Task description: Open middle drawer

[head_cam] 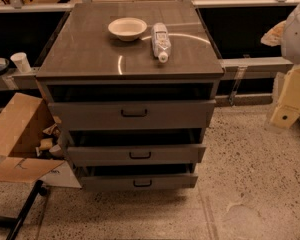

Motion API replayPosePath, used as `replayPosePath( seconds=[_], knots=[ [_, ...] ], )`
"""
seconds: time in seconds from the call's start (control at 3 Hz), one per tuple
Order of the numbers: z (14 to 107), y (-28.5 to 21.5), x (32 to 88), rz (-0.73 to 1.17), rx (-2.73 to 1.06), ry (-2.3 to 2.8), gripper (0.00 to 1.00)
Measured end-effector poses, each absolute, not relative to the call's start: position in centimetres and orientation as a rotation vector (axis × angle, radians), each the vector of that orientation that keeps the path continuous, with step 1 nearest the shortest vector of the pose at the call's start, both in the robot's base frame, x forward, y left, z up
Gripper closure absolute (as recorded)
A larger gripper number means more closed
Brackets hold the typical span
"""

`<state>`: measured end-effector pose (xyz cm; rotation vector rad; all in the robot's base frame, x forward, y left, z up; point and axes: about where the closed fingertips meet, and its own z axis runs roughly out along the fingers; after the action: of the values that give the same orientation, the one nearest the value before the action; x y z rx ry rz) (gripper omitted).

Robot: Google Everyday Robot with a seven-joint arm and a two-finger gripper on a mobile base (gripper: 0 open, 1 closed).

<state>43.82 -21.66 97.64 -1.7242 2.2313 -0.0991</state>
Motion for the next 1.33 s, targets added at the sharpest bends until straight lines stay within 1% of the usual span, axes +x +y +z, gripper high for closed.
replayPosePath(
  seconds=[0.33, 0.67, 1.0, 1.33],
  knots=[
    [97.6, -21.7, 43.8, -0.099, -1.724, 2.231, 0.00],
    [93.6, -20.6, 44.5, -0.042, -1.781, 2.196, 0.00],
    [85.1, -19.0, 45.4, 0.102, -1.855, 2.135, 0.00],
    [78.4, -15.4, 46.8, 0.281, -1.875, 2.088, 0.00]
  ],
)
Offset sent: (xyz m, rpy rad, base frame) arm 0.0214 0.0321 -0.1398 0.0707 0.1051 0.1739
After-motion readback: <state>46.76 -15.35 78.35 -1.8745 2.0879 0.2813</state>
